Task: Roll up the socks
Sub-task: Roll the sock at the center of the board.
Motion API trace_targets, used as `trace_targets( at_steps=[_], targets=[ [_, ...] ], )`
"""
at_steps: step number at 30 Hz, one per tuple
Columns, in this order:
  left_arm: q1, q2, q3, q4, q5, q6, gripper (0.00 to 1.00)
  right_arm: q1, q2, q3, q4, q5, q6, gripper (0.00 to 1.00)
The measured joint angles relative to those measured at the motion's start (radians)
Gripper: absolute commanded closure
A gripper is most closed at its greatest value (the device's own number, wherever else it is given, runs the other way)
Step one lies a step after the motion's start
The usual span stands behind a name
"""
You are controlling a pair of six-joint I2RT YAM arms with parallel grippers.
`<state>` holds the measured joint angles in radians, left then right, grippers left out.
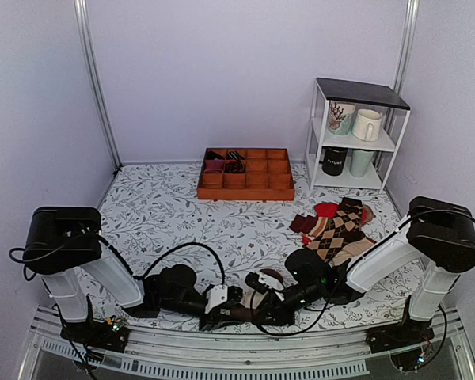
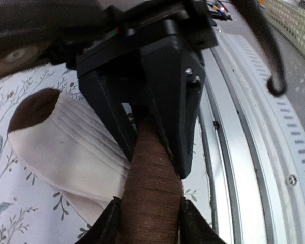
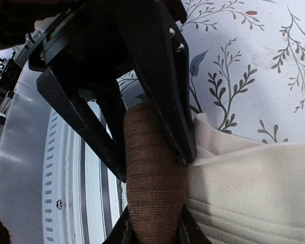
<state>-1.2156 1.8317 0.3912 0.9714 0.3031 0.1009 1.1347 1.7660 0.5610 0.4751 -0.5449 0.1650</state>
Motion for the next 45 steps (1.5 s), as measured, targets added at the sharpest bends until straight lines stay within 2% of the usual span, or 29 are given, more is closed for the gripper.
trace_targets(
  at_steps=[1, 3, 4, 5, 9, 11, 15, 18, 23, 29, 37, 41, 45],
  targets=[
    [0.0, 0.0, -0.001, 0.002, -0.001, -0.003, 0.86, -0.002, 0.003, 0.003, -0.002, -0.003, 0.0, 0.75],
    [0.0, 0.0, -0.002, 0.005, 0.003, -0.007, 0.98, -0.004, 0.008, 0.007, -0.004, -0.01, -0.001, 0.75],
    [0.001, -0.001, -0.002, 0.006, 0.002, -0.01, 1.0, -0.006, 0.009, 0.009, -0.006, -0.013, -0.002, 0.75],
    [0.001, -0.001, -0.002, 0.005, 0.007, -0.014, 1.0, -0.007, 0.009, 0.009, -0.008, -0.016, -0.003, 0.75],
    [0.005, -0.007, 0.018, -0.037, 0.024, -0.038, 1.0, -0.014, 0.007, 0.018, -0.025, -0.033, 0.003, 0.54],
    [0.005, -0.018, 0.032, -0.077, 0.022, -0.068, 1.0, -0.02, -0.01, 0.026, -0.051, -0.037, 0.016, 0.49],
    [0.005, -0.066, 0.034, -0.161, -0.016, -0.147, 1.0, -0.04, -0.092, 0.036, -0.175, 0.037, 0.047, 0.37],
    [0.005, -0.126, 0.023, -0.246, -0.06, -0.214, 1.0, -0.071, -0.192, 0.035, -0.283, 0.139, 0.071, 0.33],
    [0.004, -0.188, 0.009, -0.332, -0.114, -0.296, 1.0, -0.113, -0.293, 0.038, -0.354, 0.259, 0.112, 0.35],
    [-0.01, -0.19, 0.041, -0.394, -0.146, -0.358, 1.0, -0.134, -0.17, 0.11, -0.402, 0.289, 0.125, 0.38],
    [-0.057, -0.175, 0.135, -0.526, -0.212, -0.351, 1.0, -0.155, -0.001, 0.253, -0.393, 0.272, 0.079, 0.63],
    [-0.064, -0.174, 0.149, -0.552, -0.234, -0.31, 1.0, -0.171, 0.042, 0.285, -0.37, 0.252, 0.071, 0.66],
    [-0.063, -0.154, 0.174, -0.566, -0.245, -0.266, 1.0, -0.175, 0.05, 0.288, -0.357, 0.243, 0.062, 0.63]
  ],
)
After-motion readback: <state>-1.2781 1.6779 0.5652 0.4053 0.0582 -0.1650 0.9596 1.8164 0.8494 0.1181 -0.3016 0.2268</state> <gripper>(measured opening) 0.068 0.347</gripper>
